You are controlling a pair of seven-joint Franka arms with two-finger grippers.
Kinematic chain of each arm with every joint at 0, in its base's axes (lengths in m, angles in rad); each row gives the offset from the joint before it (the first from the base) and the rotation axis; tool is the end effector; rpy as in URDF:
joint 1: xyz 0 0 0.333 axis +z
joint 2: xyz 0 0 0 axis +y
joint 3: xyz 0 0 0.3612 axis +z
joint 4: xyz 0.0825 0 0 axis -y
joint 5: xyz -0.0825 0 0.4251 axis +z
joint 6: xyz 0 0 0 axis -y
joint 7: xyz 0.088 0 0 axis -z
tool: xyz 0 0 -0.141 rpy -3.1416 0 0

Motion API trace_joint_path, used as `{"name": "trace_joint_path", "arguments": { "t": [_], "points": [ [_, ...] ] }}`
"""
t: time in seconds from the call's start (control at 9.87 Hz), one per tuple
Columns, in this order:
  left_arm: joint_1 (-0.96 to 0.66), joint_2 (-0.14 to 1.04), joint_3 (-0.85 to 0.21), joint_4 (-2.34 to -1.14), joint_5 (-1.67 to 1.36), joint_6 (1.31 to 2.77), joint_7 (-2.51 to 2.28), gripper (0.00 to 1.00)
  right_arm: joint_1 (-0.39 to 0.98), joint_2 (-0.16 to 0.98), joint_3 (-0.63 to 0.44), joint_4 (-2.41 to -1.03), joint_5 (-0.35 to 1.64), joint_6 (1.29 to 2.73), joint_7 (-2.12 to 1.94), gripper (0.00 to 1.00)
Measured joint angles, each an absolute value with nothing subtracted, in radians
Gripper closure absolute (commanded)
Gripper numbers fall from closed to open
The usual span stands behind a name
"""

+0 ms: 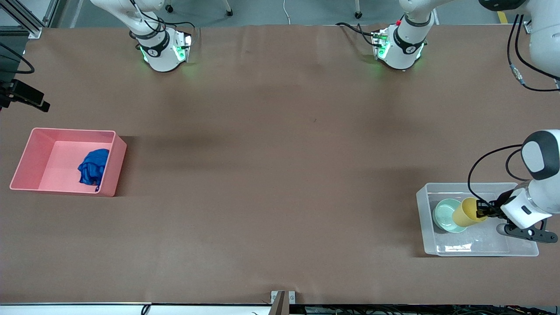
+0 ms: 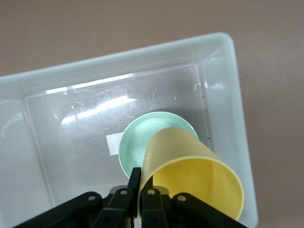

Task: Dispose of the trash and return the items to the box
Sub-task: 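Carry the yellow cup over the green bowl in the clear box, then lower the cup into the green bowl and open the left gripper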

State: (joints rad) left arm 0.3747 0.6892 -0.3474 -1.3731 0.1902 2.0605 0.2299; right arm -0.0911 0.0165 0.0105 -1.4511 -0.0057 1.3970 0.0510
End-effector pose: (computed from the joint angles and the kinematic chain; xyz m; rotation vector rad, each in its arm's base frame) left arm 0.7911 0.0927 0.3125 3.0814 -0.3265 0.0697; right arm 0.5787 -0.0477 0.6718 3.1283 -0.2074 -0.1108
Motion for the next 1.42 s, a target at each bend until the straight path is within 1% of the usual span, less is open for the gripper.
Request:
{"name": "trace_joint_path", "arguments": {
  "t": [0.3, 0.41, 0.51, 0.61, 0.71, 0.81, 1.01, 1.11, 1.32, 1.42],
  "points": [
    [0.373, 0.746, -0.347, -1.371, 0.202, 2.06, 0.23, 0.98, -0.093, 0.017, 0.009, -1.451, -0.006, 1.389, 0.051, 0.0],
    [0.375, 0.76, -0.346, -1.371, 0.229, 2.063, 0.23, 0.96, -0.093, 0.017, 0.009, -1.451, -0.005, 1.389, 0.051, 0.0],
    [0.379, 0.772, -0.346, -1.37, 0.251, 2.069, 0.23, 0.91, -0.093, 0.017, 0.009, -1.451, -0.005, 1.389, 0.051, 0.0],
    [0.383, 0.78, -0.345, -1.369, 0.257, 2.075, 0.23, 0.58, -0.094, 0.017, 0.008, -1.451, -0.005, 1.389, 0.051, 0.0],
    [0.384, 0.783, -0.346, -1.369, 0.257, 2.077, 0.228, 0.14, -0.094, 0.017, 0.008, -1.451, -0.005, 1.389, 0.051, 0.0],
    [0.384, 0.783, -0.348, -1.364, 0.257, 2.079, 0.226, 0.0, -0.094, 0.017, 0.008, -1.451, -0.005, 1.389, 0.051, 0.0],
    [0.383, 0.762, -0.366, -1.336, 0.257, 2.083, 0.221, 0.0, -0.094, 0.017, 0.008, -1.451, -0.005, 1.389, 0.051, 0.0],
    [0.382, 0.728, -0.388, -1.33, 0.257, 2.082, 0.197, 0.0, -0.094, 0.017, 0.007, -1.451, -0.005, 1.389, 0.051, 0.0],
    [0.374, 0.624, -0.435, -1.354, 0.257, 2.062, 0.114, 0.0, -0.095, 0.017, 0.007, -1.451, -0.005, 1.389, 0.051, 0.0],
    [0.37, 0.561, -0.449, -1.39, 0.257, 2.056, 0.087, 0.0, -0.095, 0.018, 0.007, -1.451, -0.005, 1.389, 0.051, 0.0]
  ]
}}
